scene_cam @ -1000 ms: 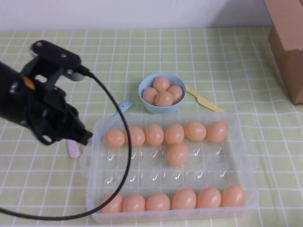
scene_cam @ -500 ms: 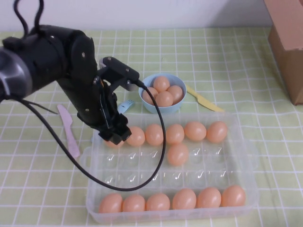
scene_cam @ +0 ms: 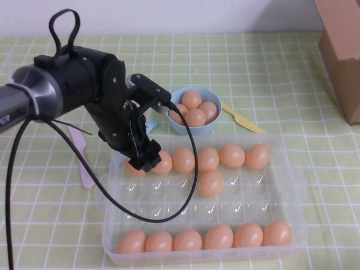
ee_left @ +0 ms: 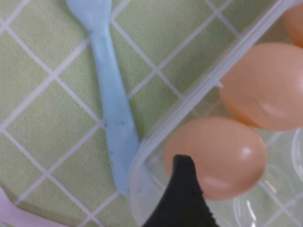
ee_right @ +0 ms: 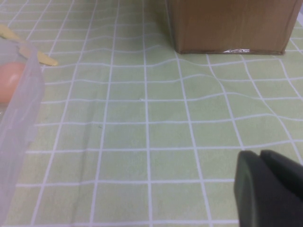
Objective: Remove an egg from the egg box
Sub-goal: Pick up the egg from the plastic box
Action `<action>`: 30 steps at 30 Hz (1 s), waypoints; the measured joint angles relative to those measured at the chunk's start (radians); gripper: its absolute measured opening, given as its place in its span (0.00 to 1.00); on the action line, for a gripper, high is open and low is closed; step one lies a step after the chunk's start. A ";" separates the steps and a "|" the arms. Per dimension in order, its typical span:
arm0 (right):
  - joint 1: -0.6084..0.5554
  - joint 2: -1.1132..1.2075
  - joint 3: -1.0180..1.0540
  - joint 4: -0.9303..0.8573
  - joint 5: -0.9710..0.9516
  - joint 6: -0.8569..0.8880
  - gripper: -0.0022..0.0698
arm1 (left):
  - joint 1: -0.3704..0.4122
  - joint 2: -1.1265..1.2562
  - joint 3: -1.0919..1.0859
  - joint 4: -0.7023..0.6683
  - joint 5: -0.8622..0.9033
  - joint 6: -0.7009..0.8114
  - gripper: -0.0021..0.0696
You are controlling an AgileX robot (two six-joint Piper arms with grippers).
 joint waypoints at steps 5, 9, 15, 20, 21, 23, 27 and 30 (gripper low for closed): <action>0.000 0.000 0.000 0.000 0.000 0.000 0.01 | 0.000 0.029 0.000 0.000 -0.013 0.000 0.72; 0.000 0.000 0.000 0.000 0.000 0.000 0.01 | 0.000 0.043 0.000 0.011 -0.019 0.000 0.72; 0.000 0.000 0.000 0.002 0.000 0.000 0.01 | 0.000 0.059 0.000 0.020 -0.031 0.000 0.72; 0.000 0.000 0.000 0.002 0.000 0.000 0.01 | 0.000 0.062 0.000 0.025 -0.038 0.000 0.70; 0.000 0.000 0.000 0.002 0.000 0.000 0.01 | 0.000 0.064 0.000 0.027 -0.038 0.000 0.69; 0.000 0.000 0.000 0.002 0.000 0.000 0.01 | 0.000 0.068 0.000 0.036 -0.038 0.000 0.65; 0.000 0.000 0.000 0.002 0.000 0.000 0.01 | 0.000 0.078 0.000 0.045 -0.042 0.000 0.57; 0.000 0.000 0.000 0.002 0.000 0.000 0.01 | 0.000 0.079 -0.001 0.045 -0.043 0.000 0.56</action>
